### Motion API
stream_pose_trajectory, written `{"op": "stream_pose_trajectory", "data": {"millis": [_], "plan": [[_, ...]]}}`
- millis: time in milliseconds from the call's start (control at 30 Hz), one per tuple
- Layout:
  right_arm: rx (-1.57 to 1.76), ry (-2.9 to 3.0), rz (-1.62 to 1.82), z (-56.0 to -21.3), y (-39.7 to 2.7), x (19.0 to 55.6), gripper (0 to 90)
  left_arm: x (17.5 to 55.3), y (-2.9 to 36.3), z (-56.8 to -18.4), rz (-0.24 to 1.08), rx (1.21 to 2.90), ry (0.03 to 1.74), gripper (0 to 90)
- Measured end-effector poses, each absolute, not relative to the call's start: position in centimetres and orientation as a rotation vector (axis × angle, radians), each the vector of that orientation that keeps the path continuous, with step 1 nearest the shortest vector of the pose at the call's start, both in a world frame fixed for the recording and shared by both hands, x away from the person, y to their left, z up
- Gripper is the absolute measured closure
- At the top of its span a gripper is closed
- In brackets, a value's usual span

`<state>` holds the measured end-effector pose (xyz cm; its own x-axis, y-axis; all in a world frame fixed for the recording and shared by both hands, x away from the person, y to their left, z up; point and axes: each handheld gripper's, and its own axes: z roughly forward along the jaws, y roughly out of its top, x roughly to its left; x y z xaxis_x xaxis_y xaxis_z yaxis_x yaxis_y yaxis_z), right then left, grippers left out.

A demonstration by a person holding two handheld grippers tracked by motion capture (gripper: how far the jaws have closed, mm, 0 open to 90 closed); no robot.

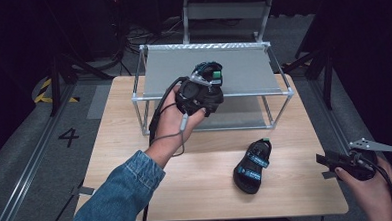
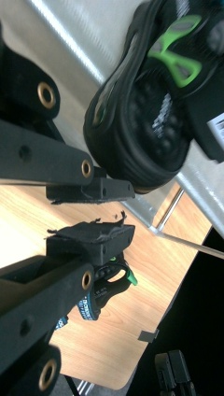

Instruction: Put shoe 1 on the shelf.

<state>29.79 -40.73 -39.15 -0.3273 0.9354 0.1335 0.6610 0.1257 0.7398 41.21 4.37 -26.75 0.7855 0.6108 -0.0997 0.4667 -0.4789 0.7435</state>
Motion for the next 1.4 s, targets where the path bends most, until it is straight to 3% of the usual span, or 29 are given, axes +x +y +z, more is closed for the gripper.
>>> {"op": "stream_pose_trajectory", "data": {"millis": [367,1267,1400], "plan": [[1.542,2.052,1.033,-39.3,-40.7,29.9,56.5,42.1,4.0,-28.0,0.276,2.144,0.842,89.5],[1.555,2.067,1.021,-39.8,-40.6,30.1,56.5,45.9,3.6,-29.4,0.396,2.134,0.946,89.7],[1.551,2.074,1.013,-39.9,-40.5,30.2,56.5,46.6,3.9,-29.7,0.36,2.105,0.97,89.7]]}}
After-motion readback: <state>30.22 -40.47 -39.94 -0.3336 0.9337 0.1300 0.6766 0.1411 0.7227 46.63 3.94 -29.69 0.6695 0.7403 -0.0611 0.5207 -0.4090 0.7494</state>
